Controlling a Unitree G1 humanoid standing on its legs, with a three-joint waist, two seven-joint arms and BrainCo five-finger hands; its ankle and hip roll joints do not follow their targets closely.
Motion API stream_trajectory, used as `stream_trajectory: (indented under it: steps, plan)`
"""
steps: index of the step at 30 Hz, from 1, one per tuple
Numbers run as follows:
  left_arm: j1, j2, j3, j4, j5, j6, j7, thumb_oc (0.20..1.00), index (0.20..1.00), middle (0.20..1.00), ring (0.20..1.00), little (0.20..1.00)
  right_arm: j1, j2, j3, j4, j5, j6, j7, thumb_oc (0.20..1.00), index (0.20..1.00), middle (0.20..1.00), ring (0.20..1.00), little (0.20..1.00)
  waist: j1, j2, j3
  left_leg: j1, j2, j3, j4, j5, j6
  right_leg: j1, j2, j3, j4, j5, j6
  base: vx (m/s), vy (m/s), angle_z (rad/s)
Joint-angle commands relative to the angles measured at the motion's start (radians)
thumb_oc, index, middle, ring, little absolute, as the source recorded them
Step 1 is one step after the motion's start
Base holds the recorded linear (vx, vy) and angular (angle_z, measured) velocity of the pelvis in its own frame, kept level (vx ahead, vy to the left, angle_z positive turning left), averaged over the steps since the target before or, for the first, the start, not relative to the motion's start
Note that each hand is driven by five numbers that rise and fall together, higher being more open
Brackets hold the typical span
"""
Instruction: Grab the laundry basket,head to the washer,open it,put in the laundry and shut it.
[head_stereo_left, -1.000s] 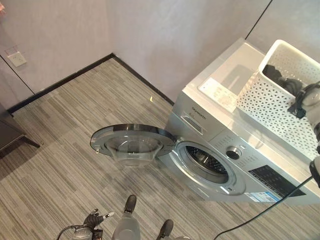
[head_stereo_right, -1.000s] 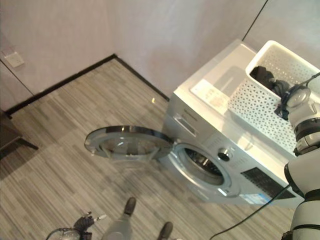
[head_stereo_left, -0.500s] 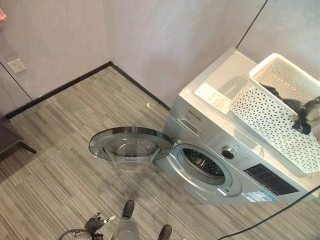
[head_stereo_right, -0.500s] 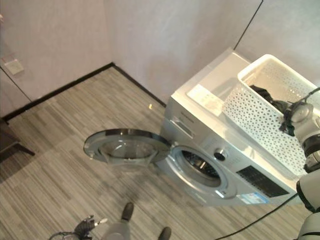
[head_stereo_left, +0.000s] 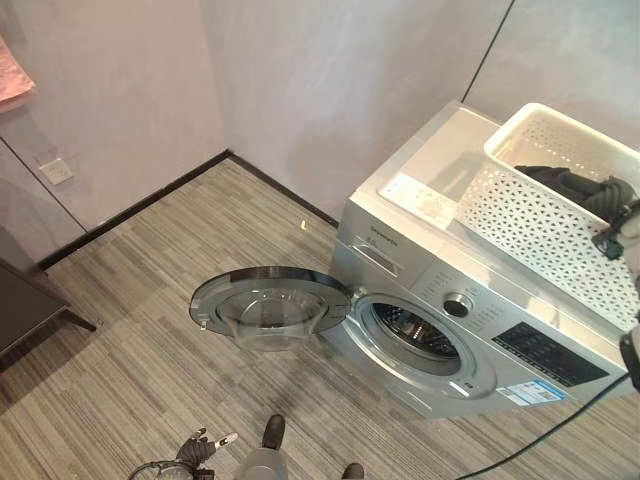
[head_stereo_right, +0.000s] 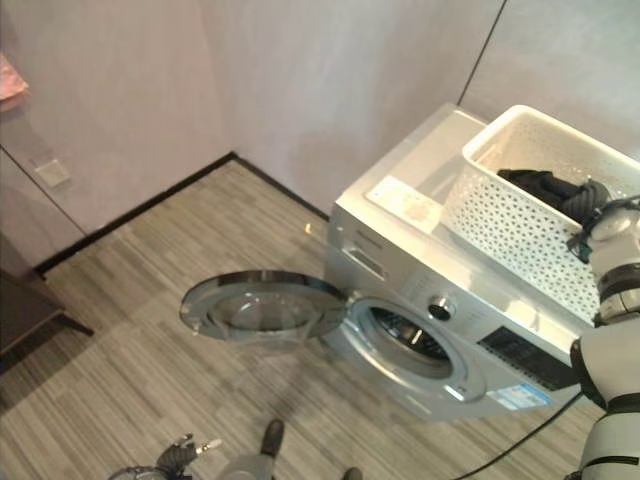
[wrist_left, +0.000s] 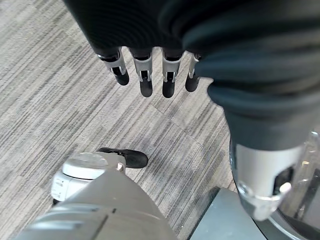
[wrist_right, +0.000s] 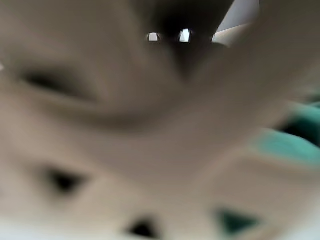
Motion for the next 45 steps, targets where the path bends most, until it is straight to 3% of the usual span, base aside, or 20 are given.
stream_trajectory:
  steps: [1,11,21,28,30,35,39,45]
  plan:
    - [-0.029,-0.004,-0.052,0.048,0.007,-0.023,0.023,1.0,1.0,1.0,1.0,1.0,-0.197,-0.075,0.021,-0.038,0.058,-0.03,-0.126,0.2,0.2,0.2,0.2,0.2,0.011,-0.008,-0.019,0.104,0.102,0.062,0.004,-0.118,-0.046,0.017,-0.07,0.003,0.001,-0.028,0.065,0.0,0.0,0.0]
    - [-0.024,-0.007,-0.075,0.007,0.011,-0.04,0.033,1.0,1.0,1.0,1.0,1.0,-0.264,-0.148,0.036,-0.173,0.02,-0.039,-0.221,0.2,0.2,0.2,0.2,0.2,-0.009,-0.004,-0.047,0.134,0.096,0.062,0.004,-0.132,-0.04,0.044,-0.075,0.012,0.003,-0.031,0.063,0.0,0.006,-0.02]
    - [-0.022,0.007,-0.083,-0.067,0.008,-0.056,0.053,1.0,1.0,1.0,1.0,1.0,-0.277,-0.196,-0.037,-0.252,0.047,-0.052,-0.316,0.2,0.2,0.2,0.2,0.2,-0.019,0.007,-0.065,0.156,0.091,0.062,0.005,-0.141,-0.035,0.057,-0.081,0.011,0.013,-0.038,0.064,0.0,0.002,-0.03]
    - [-0.025,0.071,-0.086,-0.287,-0.005,-0.078,0.076,1.0,1.0,1.0,1.0,1.0,-0.347,-0.238,-0.053,-0.367,0.076,-0.073,-0.407,0.2,0.2,0.2,0.2,0.2,-0.017,0.019,-0.08,0.157,0.083,0.058,0.006,-0.142,-0.033,0.06,-0.088,0.005,0.015,-0.037,0.068,0.0,0.0,0.0]
    - [-0.022,0.111,-0.077,-0.437,-0.017,-0.089,0.089,1.0,1.0,1.0,1.0,1.0,-0.411,-0.272,-0.064,-0.45,0.095,-0.088,-0.477,0.2,0.2,0.2,0.2,0.2,-0.016,0.027,-0.091,0.163,0.083,0.054,0.009,-0.15,-0.033,0.068,-0.09,0.004,0.018,-0.041,0.07,0.0,0.0,0.0]
    - [-0.016,0.121,-0.068,-0.505,-0.001,-0.09,0.099,1.0,1.0,1.0,1.0,1.0,-0.447,-0.298,-0.066,-0.544,0.075,-0.091,-0.517,0.2,0.2,0.2,0.2,0.2,-0.022,0.03,-0.098,0.16,0.076,0.051,0.007,-0.147,-0.028,0.066,-0.095,0.002,0.018,-0.036,0.07,0.0,0.0,0.0]
    - [0.012,0.114,-0.072,-0.58,0.013,-0.091,0.088,1.0,1.0,1.0,1.0,1.0,-0.412,-0.334,-0.174,-0.741,0.001,-0.105,-0.606,0.2,0.2,0.2,0.2,0.2,-0.031,0.038,-0.114,0.163,0.067,0.052,0.005,-0.155,-0.02,0.065,-0.103,0.006,0.018,-0.03,0.076,-0.01,0.018,0.0]
    - [0.023,0.104,-0.074,-0.572,0.039,-0.087,0.091,1.0,1.0,1.0,1.0,1.0,-0.353,-0.315,-0.246,-0.869,-0.02,-0.116,-0.613,0.2,0.2,0.2,0.2,0.2,-0.045,0.046,-0.119,0.167,0.061,0.069,0.004,-0.163,-0.015,0.057,-0.112,0.018,0.008,-0.016,0.081,-0.02,0.018,-0.06]
